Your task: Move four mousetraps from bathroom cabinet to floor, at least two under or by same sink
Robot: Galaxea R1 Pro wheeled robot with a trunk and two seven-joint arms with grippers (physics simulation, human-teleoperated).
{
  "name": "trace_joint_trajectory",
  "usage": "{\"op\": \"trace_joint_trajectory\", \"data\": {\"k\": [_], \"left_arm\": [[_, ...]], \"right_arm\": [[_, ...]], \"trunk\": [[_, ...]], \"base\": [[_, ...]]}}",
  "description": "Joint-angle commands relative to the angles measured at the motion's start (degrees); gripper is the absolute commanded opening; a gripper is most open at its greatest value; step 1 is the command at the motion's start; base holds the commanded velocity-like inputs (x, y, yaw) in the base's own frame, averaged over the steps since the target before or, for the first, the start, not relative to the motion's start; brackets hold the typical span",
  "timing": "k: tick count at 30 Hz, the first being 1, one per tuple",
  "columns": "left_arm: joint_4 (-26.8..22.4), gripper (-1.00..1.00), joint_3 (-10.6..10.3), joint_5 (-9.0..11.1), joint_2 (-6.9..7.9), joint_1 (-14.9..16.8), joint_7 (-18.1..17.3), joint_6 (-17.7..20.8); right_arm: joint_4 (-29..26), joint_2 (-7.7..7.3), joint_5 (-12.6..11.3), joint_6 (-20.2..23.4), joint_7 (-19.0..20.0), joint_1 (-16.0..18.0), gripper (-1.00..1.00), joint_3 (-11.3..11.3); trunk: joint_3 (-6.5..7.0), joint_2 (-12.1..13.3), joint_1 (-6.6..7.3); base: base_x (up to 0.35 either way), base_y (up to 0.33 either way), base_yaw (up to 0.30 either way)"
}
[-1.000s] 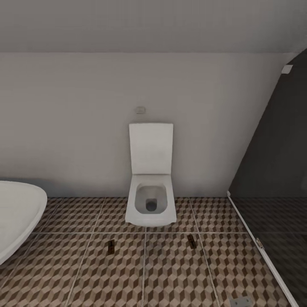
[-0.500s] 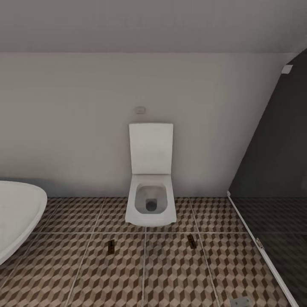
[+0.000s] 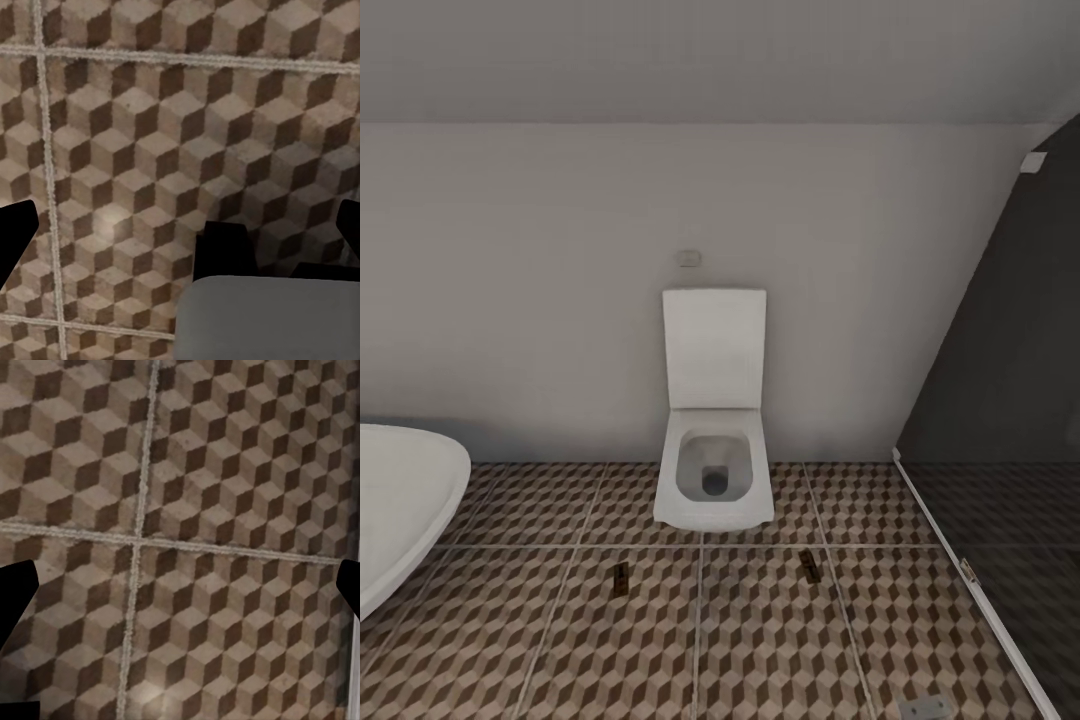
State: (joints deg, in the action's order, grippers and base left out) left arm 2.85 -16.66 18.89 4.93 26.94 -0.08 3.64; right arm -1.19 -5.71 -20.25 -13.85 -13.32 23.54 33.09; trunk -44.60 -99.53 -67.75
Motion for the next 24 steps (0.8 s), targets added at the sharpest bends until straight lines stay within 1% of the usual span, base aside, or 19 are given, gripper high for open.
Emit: {"op": "trace_joint_trajectory", "data": {"k": [1,24], "left_arm": [[0.05,1.0,-0.48,0.54,-0.01,0.05,-0.01,0.14],[0.05,1.0,-0.51,0.57,-0.01,0.01,-0.01,0.14]], "right_arm": [[-0.03,-0.01,-0.49,-0.09,-0.13,0.01,1.0,0.49],[-0.11,0.17,-0.48,-0.03,-0.13,0.01,1.0,0.53]], "trunk": [[-0.04,-0.02,0.01],[-0.04,-0.02,0.01]], "base": [[0.0,0.0,0.0],[0.0,0.0,0.0]]}}
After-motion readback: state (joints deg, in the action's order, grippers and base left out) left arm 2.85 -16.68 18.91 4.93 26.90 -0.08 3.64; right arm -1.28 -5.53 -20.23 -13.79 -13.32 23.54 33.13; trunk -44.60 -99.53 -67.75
